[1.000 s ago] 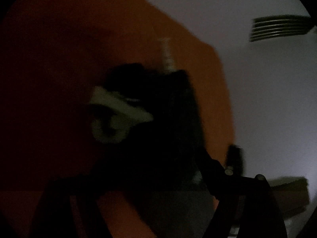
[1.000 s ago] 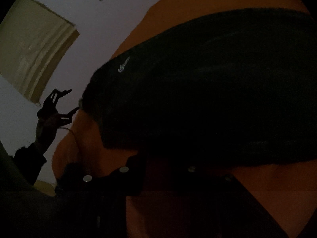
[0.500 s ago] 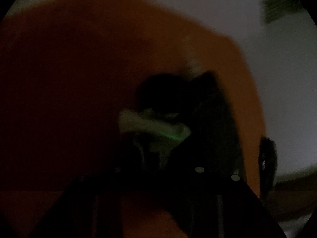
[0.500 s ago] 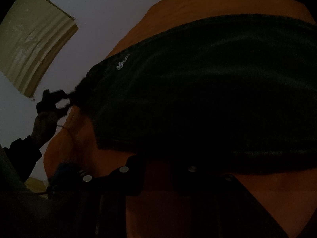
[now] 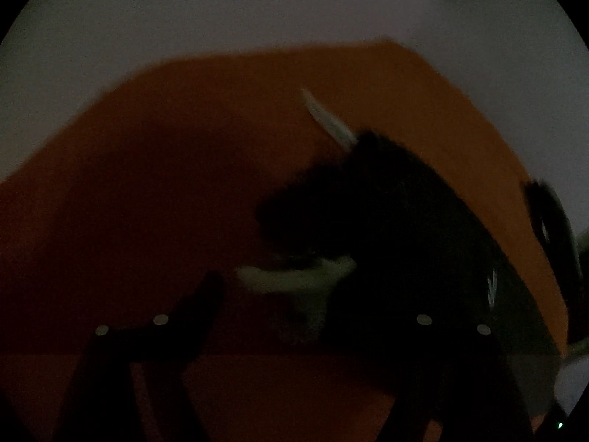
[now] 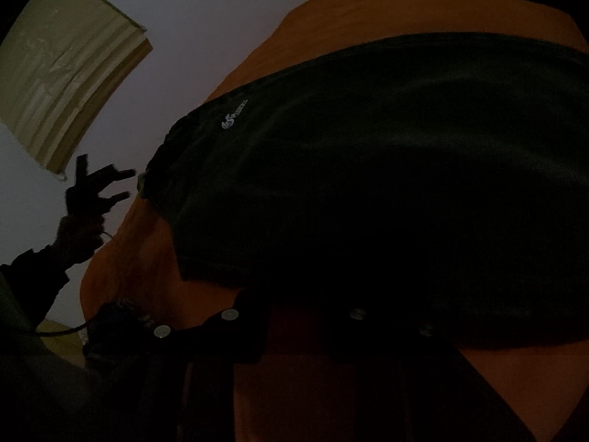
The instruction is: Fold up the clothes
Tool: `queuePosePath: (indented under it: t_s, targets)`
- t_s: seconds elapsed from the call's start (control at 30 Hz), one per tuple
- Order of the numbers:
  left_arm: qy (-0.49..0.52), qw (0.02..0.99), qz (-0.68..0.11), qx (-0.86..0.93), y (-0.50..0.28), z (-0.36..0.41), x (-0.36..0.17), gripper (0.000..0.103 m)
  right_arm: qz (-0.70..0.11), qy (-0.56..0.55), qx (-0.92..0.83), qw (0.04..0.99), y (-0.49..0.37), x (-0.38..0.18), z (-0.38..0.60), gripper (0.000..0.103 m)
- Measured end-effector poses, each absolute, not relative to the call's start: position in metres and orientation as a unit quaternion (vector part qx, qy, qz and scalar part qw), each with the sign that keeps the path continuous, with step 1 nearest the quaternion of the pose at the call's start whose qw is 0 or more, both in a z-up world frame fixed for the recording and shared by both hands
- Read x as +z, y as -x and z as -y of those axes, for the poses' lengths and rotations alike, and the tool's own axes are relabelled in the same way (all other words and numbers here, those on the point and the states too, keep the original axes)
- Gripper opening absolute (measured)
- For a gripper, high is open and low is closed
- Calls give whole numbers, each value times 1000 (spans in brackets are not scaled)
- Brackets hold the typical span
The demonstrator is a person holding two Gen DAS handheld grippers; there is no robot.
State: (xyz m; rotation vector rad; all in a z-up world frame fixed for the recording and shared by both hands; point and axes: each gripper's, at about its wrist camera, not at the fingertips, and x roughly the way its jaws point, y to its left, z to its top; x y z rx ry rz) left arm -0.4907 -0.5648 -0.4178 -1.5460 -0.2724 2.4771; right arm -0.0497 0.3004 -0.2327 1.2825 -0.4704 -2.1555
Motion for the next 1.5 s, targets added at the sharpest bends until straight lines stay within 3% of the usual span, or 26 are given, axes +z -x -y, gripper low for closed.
queuePosePath:
  t_s: [0.07,0.2,0.27,0.3,0.33,0.4,0.47,0.57,0.63,0.67,0.7,0.77,0.83,1.0,1.33,1.5]
  targets:
    - [548,131,105,819,502,559,-436,78,180,-481,-807,291,49,-232,-301,22]
    - [552,139,158,807,503,575,-434,30,178,-482,-808,289,43,-233,-306,22]
    - [550,148,179,802,497,586,-420,26,179,-482,-808,288,41,-233,-310,22]
    - [549,152,188,800,494,591,-413,14,179,-482,-808,287,40,-233,-312,22]
    - [552,154,181,799,487,596,-404,9,179,-482,-808,287,40,-233,-313,22]
    - [556,163,177,796,480,603,-380,9,179,-482,-808,288,42,-233,-312,22]
    - [549,188,222,784,482,609,-360,1,179,-482,-807,291,44,-233,-312,22]
    - [516,207,239,796,481,613,-319,2,177,-479,-807,296,50,-232,-306,22]
    - [506,197,175,821,472,613,-301,3,178,-478,-806,299,53,-233,-304,22]
    - [505,191,138,831,466,613,-296,12,179,-478,-806,300,54,-233,-304,22]
    - [504,183,100,838,461,612,-292,34,180,-478,-805,301,56,-234,-303,22]
    - [523,165,50,835,459,604,-307,54,181,-479,-805,301,58,-234,-303,22]
    - [534,159,32,829,452,600,-320,54,182,-480,-804,299,58,-234,-303,22]
    - [572,202,115,786,434,578,-343,54,176,-482,-808,290,51,-229,-303,23]
    - [640,270,175,698,389,504,-399,56,155,-473,-821,280,42,-218,-293,23]
    - [678,277,182,656,350,469,-424,56,117,-464,-827,294,37,-216,-277,31]
